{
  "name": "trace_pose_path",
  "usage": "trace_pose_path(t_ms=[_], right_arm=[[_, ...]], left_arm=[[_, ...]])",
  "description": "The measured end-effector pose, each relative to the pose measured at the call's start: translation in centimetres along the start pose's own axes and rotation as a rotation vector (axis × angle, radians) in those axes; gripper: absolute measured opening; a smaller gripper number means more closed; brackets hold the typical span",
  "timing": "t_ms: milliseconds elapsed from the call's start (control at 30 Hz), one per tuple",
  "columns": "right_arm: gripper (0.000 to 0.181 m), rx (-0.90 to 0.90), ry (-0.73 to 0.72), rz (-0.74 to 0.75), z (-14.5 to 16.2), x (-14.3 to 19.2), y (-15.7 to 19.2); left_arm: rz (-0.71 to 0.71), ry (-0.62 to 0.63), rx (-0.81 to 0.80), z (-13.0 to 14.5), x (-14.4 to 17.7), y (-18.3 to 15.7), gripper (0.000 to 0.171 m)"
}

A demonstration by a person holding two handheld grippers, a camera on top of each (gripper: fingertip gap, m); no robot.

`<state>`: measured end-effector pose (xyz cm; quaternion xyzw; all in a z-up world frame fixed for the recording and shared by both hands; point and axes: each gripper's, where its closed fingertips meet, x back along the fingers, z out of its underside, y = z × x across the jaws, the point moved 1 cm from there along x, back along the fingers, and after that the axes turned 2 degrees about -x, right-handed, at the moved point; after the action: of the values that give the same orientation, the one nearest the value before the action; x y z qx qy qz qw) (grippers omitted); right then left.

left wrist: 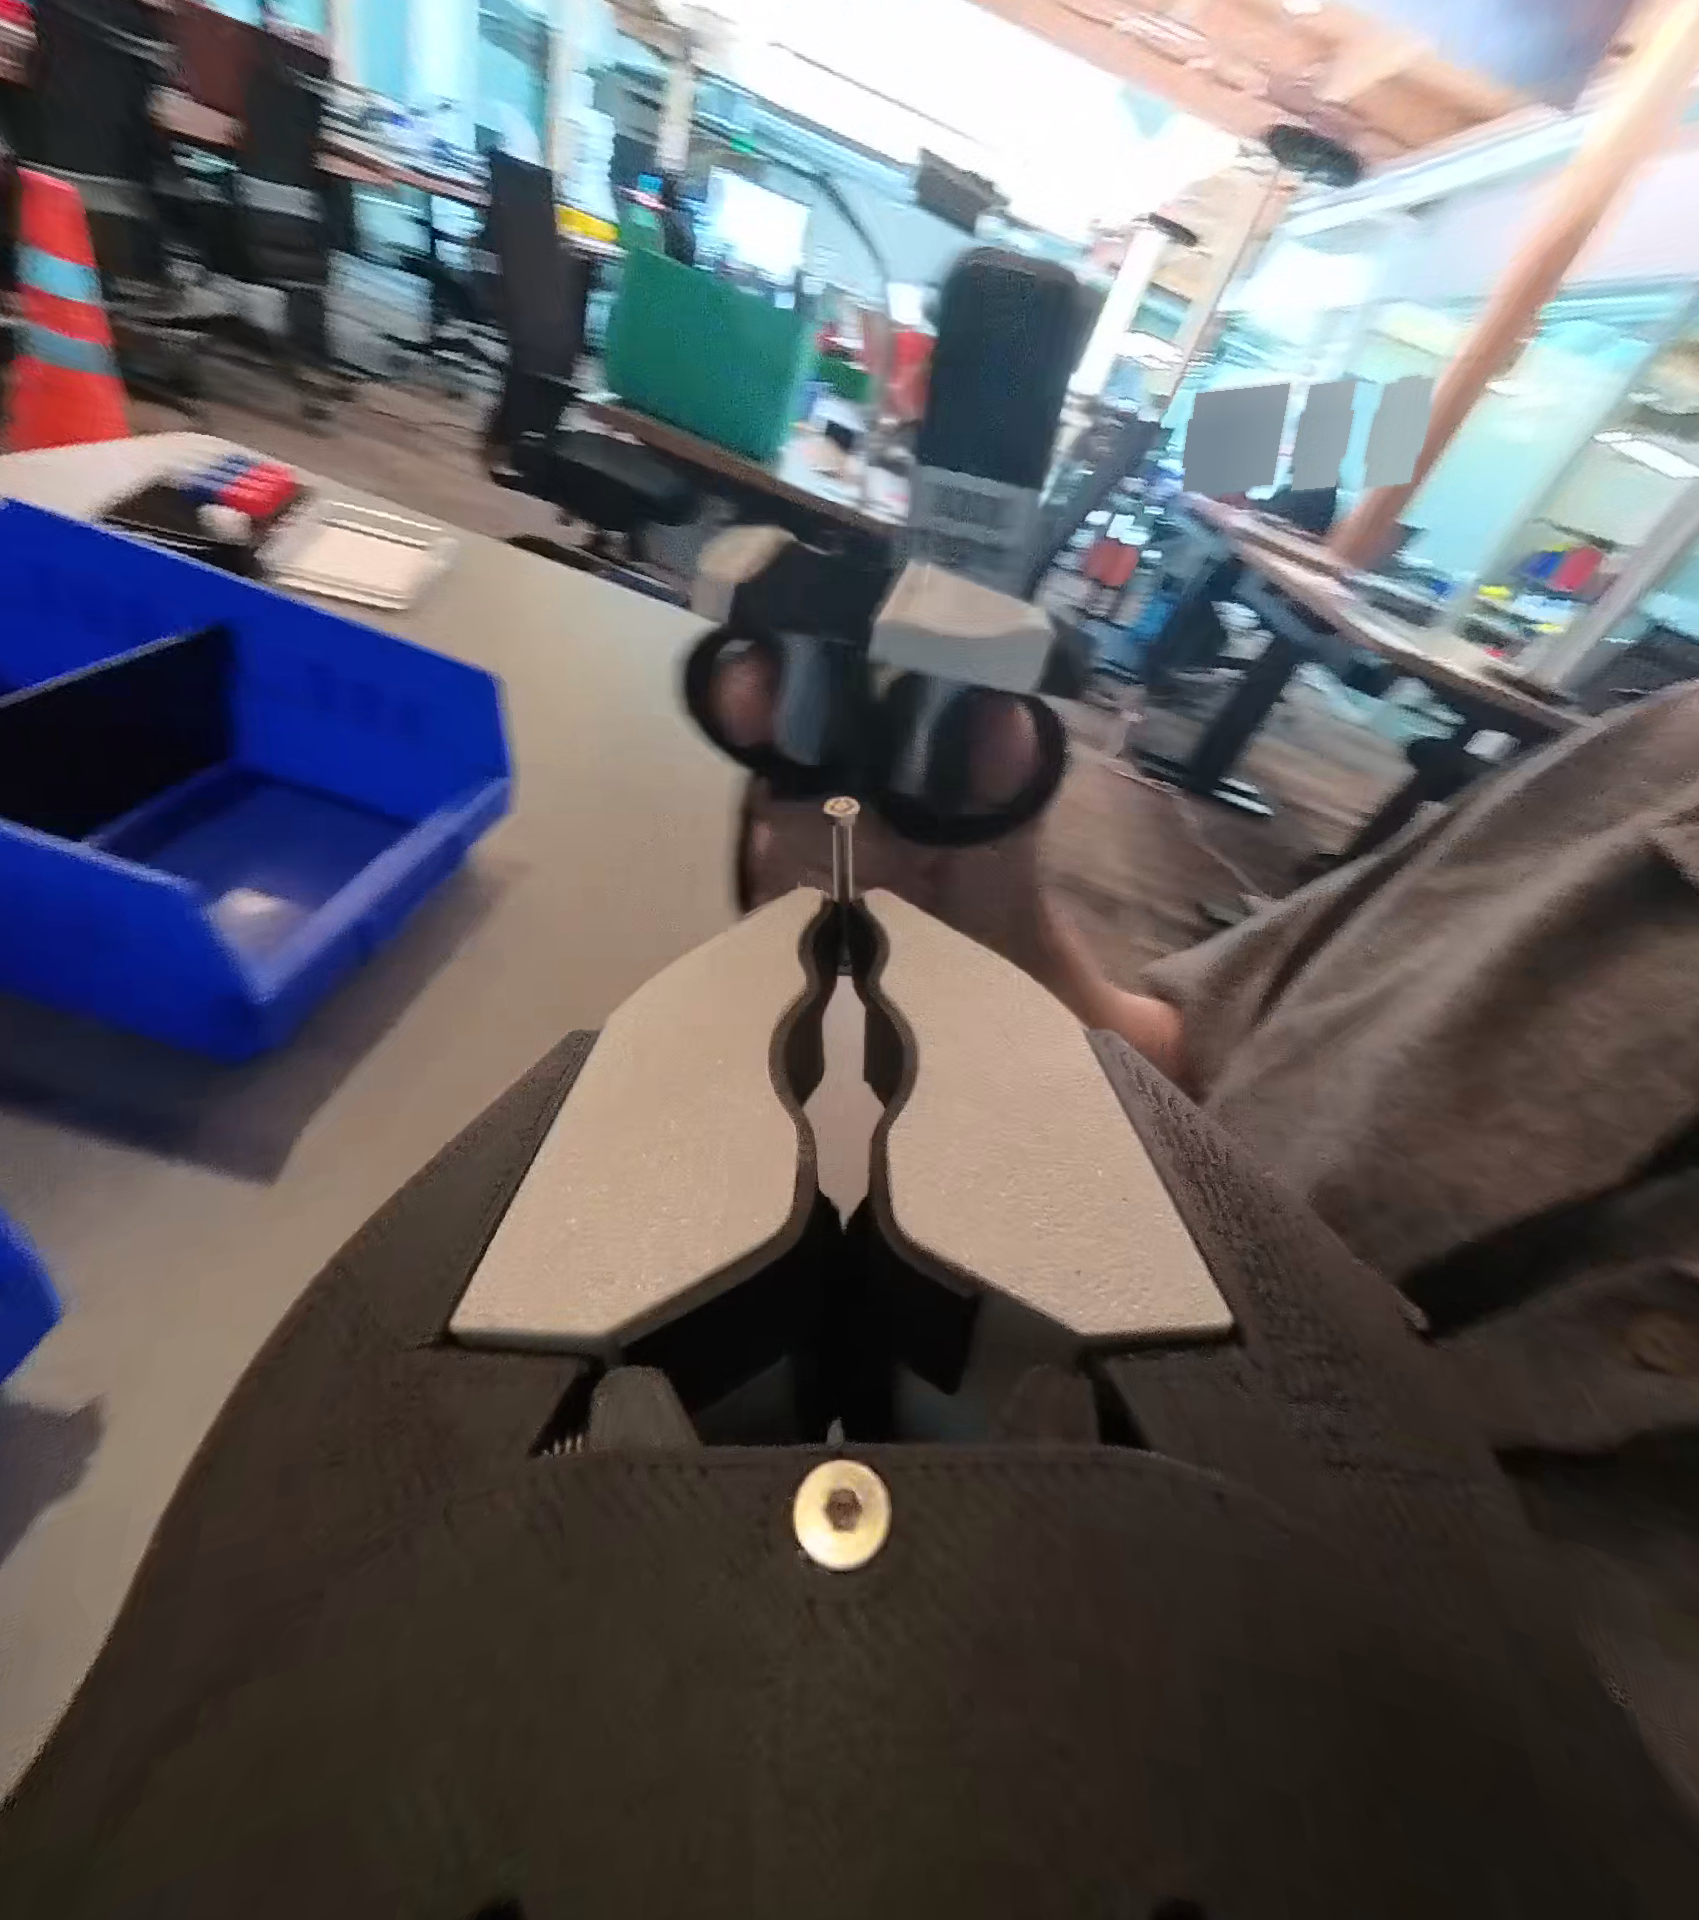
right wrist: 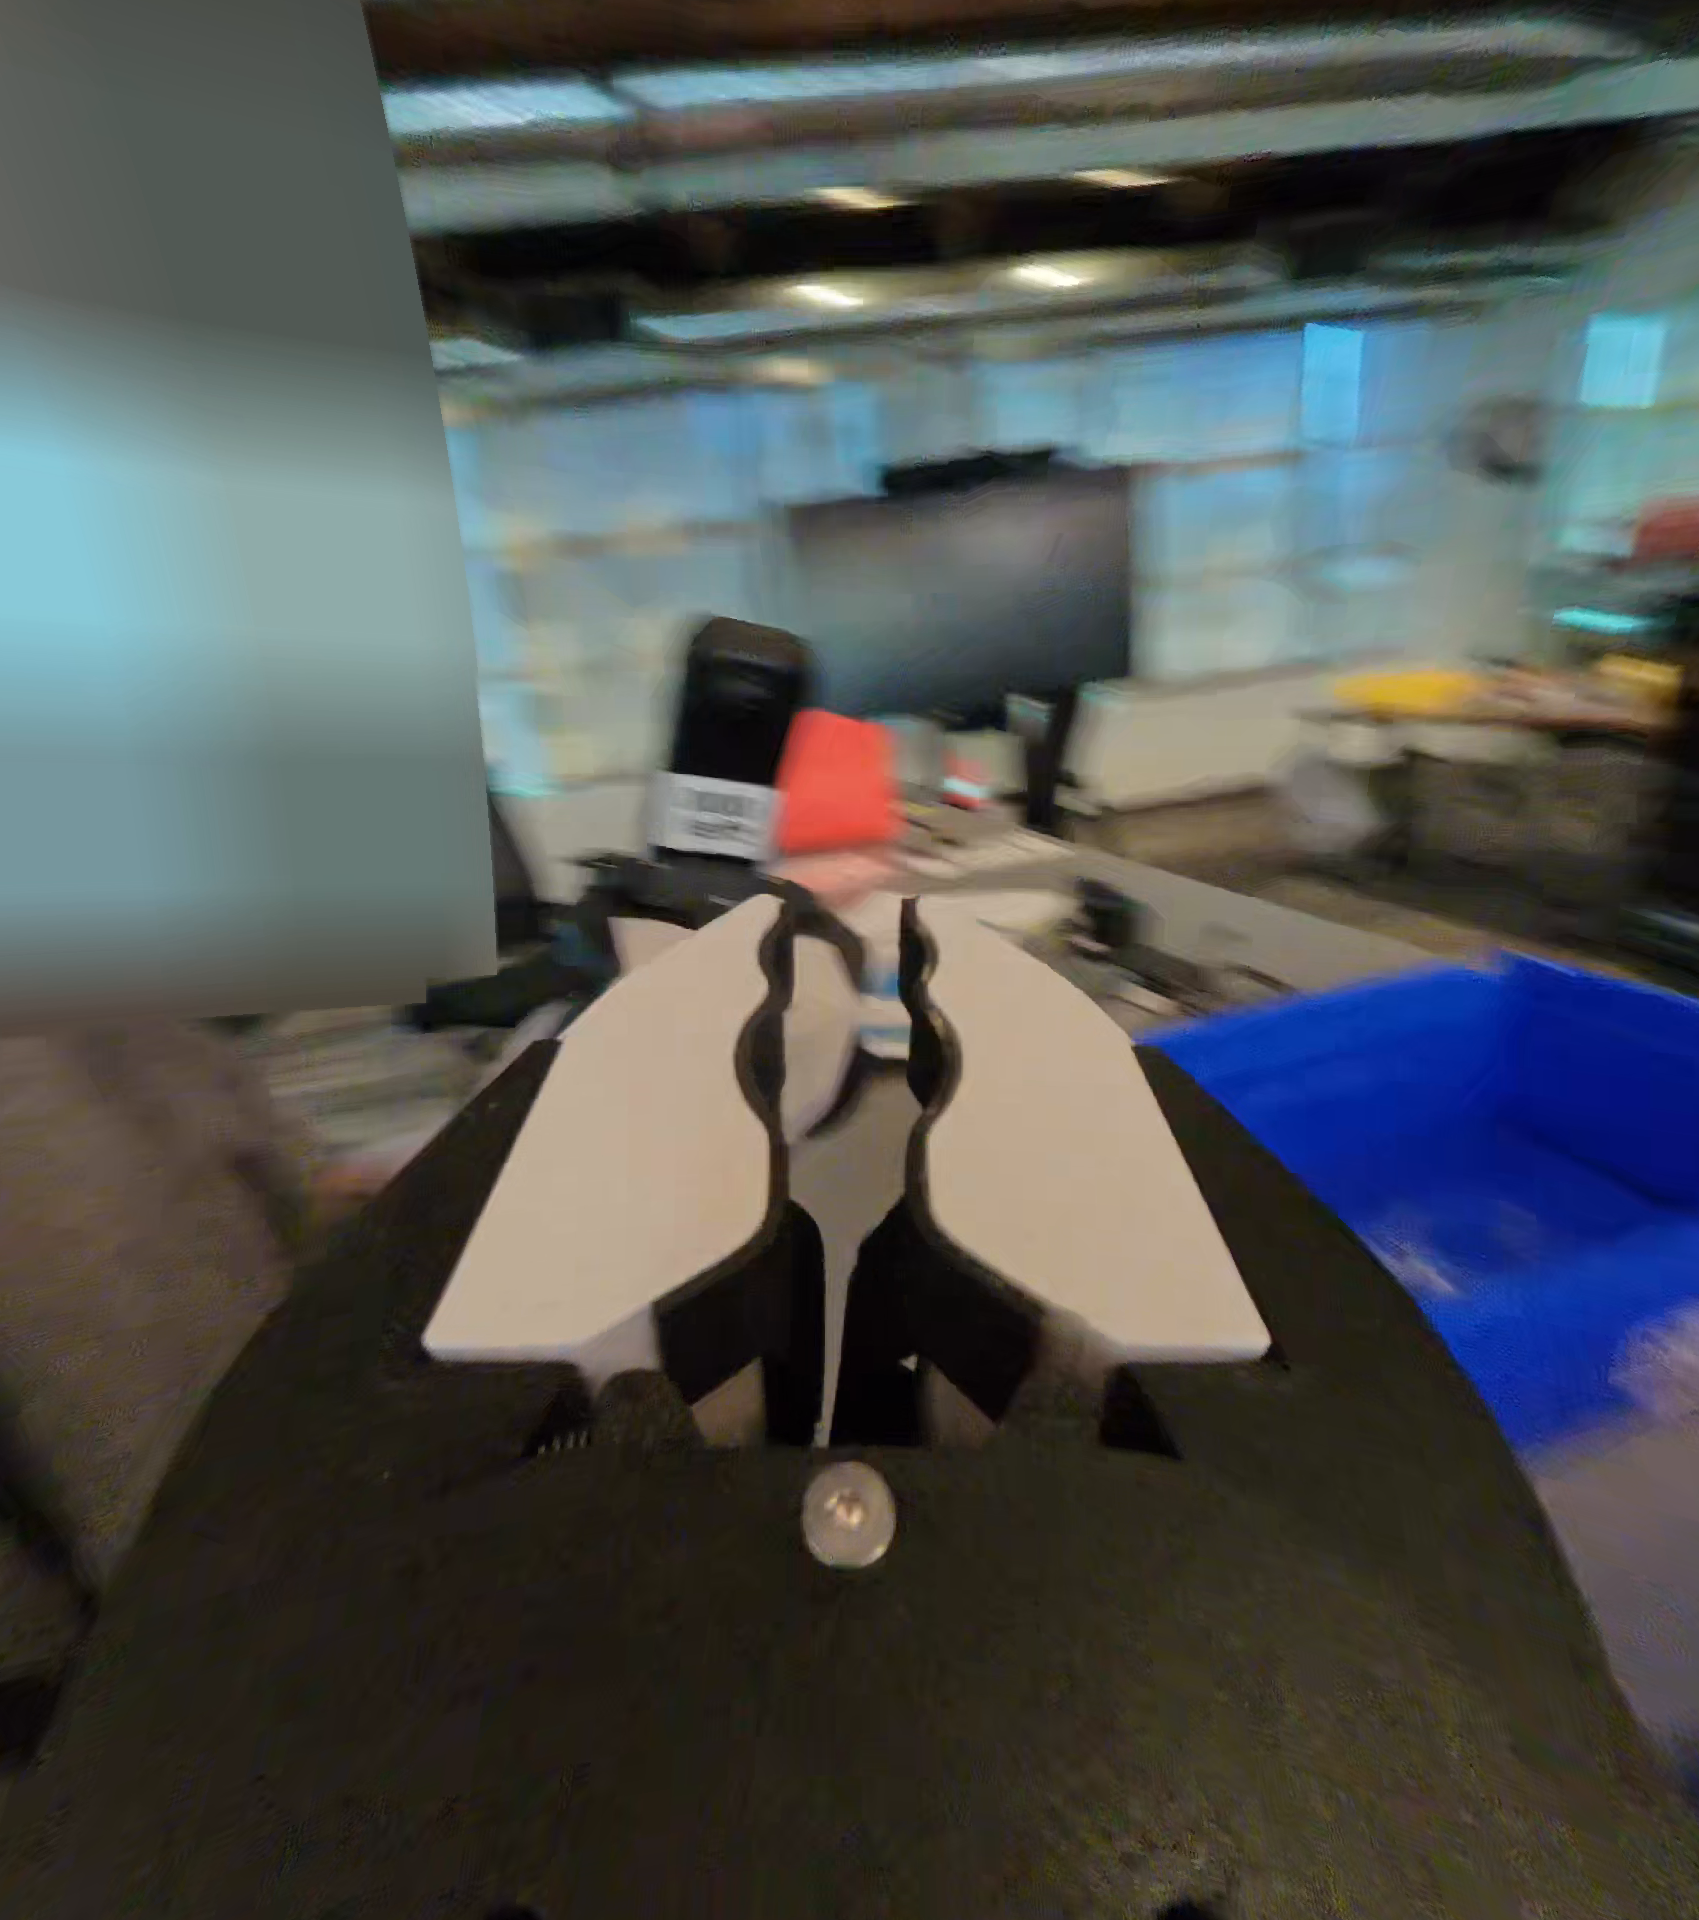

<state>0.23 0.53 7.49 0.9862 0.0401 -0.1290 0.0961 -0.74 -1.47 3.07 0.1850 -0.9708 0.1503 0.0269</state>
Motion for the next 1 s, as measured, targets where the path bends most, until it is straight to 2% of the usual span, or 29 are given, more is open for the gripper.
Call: trace_pose_path(t_ms=[167, 267, 433, 1000], right_arm=[[0.019, 0.287, 0.154, 0.369, 1.2, -0.1, 0.2], [0.024, 0.354, 0.206, 0.463, 1.7, -0.9, 0.0], [0.02, 0.369, 0.206, 0.486, 2.2, -2.0, -0.1], [0.005, 0.415, 0.204, 0.489, 2.2, -2.2, 0.1]], left_arm=[[-0.28, 0.002, -0.14, -0.5, 0.4, 1.8, 0.002], [-0.393, 0.006, -0.201, -0.8, 0.6, 2.2, 0.002], [-0.449, 0.025, -0.255, -0.7, 0.5, 2.0, 0.002], [-0.454, 0.024, -0.295, -0.9, 0.5, 1.4, 0.002]])
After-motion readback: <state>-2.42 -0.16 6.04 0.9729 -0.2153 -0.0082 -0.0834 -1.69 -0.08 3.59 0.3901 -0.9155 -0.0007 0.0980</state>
